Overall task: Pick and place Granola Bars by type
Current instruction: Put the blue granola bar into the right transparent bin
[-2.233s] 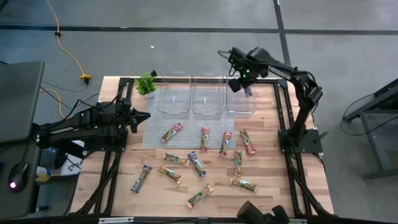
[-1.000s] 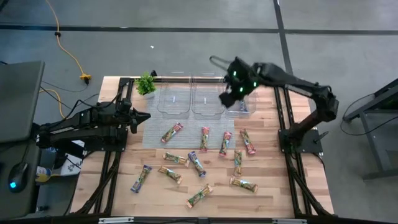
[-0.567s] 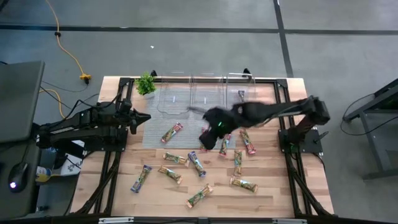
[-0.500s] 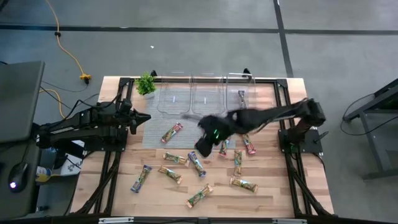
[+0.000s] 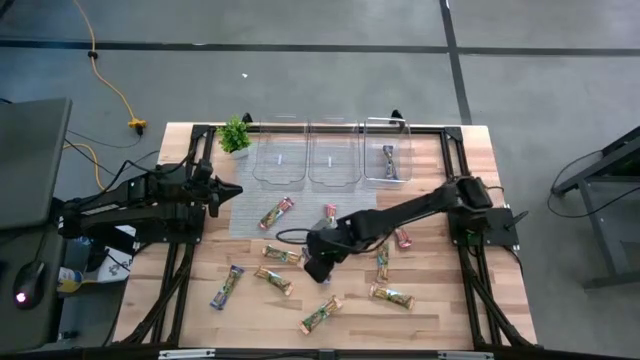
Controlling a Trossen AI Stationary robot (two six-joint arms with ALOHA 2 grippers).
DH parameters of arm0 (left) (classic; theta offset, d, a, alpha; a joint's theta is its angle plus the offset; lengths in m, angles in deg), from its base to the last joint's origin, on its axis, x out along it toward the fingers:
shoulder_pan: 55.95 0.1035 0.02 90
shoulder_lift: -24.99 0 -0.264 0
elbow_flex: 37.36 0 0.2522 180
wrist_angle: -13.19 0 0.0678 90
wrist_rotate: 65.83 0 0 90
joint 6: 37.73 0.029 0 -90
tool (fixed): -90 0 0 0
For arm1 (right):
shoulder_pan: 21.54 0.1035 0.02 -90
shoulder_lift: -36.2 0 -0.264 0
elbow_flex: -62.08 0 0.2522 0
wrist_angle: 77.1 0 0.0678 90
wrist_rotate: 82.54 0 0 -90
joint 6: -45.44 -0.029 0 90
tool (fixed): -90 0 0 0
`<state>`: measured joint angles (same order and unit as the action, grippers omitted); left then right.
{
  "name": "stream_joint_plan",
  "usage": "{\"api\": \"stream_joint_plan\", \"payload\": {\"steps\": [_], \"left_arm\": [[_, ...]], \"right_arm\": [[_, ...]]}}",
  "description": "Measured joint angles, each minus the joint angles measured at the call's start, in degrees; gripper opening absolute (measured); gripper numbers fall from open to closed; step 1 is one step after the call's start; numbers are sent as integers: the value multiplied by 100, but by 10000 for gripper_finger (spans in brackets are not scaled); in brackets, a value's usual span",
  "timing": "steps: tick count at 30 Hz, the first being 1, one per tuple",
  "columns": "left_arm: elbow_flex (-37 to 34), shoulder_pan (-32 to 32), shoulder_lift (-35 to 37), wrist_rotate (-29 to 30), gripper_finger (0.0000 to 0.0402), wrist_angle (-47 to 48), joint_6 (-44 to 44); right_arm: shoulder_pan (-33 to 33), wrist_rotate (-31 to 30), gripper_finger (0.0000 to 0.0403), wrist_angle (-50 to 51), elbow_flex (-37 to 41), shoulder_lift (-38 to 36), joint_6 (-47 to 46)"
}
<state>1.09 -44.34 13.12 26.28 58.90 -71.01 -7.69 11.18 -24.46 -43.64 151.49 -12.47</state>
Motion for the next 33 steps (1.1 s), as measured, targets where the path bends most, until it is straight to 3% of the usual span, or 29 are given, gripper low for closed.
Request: {"api": "stream_joint_plan", "payload": {"steps": [6,15,24,33], "left_arm": [[0,0,1,-74,40,161,1],[0,-2,1,-283,40,156,35],[0,-2,0,-302,42,250,162],[0,0,1,-269,90,250,197]], "right_arm": [[-81,492,156,-909,2,511,44],[-273,547,200,-202,0,558,-509],[-506,588,206,-266,0,589,-413],[-537,959,206,-565,0,1025,-317]]}}
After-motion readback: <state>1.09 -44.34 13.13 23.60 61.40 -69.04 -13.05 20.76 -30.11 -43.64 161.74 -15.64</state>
